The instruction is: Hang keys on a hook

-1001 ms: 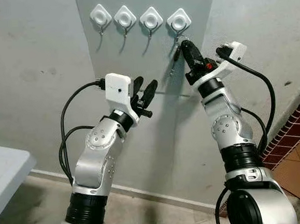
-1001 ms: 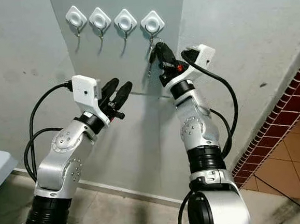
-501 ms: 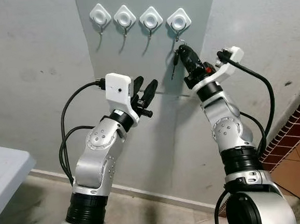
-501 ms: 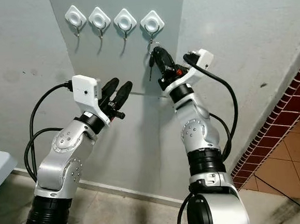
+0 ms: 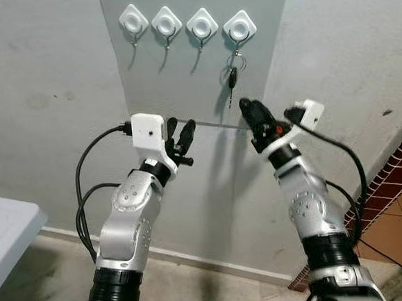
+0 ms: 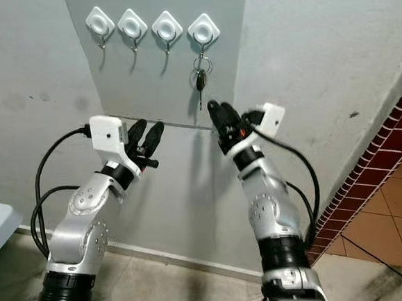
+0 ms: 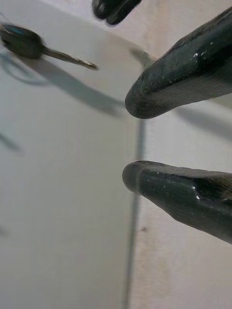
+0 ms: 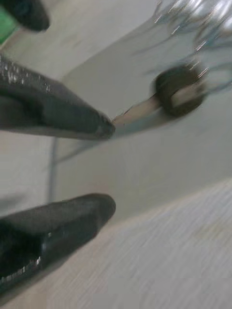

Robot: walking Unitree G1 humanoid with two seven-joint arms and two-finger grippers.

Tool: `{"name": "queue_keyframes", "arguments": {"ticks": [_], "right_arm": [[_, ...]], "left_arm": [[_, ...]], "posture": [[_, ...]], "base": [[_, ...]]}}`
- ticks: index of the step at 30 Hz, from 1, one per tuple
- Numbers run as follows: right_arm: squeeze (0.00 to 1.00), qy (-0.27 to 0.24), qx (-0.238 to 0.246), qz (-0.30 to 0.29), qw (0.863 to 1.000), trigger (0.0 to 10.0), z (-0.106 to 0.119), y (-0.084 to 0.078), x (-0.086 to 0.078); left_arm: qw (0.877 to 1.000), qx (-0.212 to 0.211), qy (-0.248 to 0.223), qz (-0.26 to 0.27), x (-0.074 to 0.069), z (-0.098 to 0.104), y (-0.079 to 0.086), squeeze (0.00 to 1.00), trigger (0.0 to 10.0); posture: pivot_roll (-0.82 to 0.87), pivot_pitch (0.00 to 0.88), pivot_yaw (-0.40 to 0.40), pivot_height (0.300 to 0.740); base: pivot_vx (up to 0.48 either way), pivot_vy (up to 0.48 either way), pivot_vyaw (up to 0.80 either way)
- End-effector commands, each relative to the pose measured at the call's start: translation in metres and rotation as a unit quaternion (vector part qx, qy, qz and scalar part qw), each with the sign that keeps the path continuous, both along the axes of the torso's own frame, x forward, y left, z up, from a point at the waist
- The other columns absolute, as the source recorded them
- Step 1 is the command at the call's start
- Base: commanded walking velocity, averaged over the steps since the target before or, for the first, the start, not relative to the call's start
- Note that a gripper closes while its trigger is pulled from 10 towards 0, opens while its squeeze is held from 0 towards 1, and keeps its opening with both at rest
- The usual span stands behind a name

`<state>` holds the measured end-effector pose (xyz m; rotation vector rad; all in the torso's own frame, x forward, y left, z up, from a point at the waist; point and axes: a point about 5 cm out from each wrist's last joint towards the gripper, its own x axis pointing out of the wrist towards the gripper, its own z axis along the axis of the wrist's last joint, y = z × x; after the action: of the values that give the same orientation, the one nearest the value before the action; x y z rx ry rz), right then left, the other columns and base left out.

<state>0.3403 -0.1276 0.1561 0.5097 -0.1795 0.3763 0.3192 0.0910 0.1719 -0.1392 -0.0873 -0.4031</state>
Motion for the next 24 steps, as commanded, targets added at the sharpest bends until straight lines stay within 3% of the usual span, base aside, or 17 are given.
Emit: {"name": "queue_keyframes", "arguments": {"ticks": [1,12,13,19,21,24], "right_arm": [[1.00,-0.009,-0.054,-0.023,0.998,10.0,-0.005,-0.006,-0.008],[1.00,0.031,-0.142,-0.081,0.986,10.0,-0.043,-0.028,-0.040],[1.00,0.037,-0.145,-0.098,0.984,10.0,-0.047,-0.032,-0.047],[1.00,0.044,-0.146,-0.148,0.977,10.0,-0.052,-0.040,-0.060],[1.00,0.044,-0.170,-0.152,0.973,10.0,-0.056,-0.041,-0.064],[1.00,0.040,-0.173,-0.153,0.972,10.0,-0.056,-0.041,-0.066]], "left_arm": [[1.000,0.011,0.024,0.015,-0.002,-0.018,0.002,0.00,10.0],[0.997,0.019,0.066,0.047,-0.001,-0.050,0.016,0.00,10.0],[0.996,0.005,0.082,0.039,-0.002,-0.057,0.018,0.00,10.0],[0.997,0.006,0.063,0.042,-0.004,-0.057,0.025,0.00,10.0],[0.995,-0.018,0.091,0.032,-0.004,-0.063,0.027,0.00,10.0],[0.996,-0.029,0.086,0.024,-0.004,-0.062,0.027,0.00,10.0]], "posture": [[0.09,0.000,-0.014,0.740],[0.07,0.000,-0.001,0.740],[0.07,0.000,0.001,0.740],[0.06,0.000,0.011,0.740],[0.06,0.000,0.018,0.740],[0.06,0.000,0.015,0.740]], "base": [[0.000,0.000,0.00],[0.000,0.000,0.00],[0.000,0.000,0.00],[0.000,0.000,0.00],[0.000,0.000,0.00],[0.000,0.000,0.00]]}}
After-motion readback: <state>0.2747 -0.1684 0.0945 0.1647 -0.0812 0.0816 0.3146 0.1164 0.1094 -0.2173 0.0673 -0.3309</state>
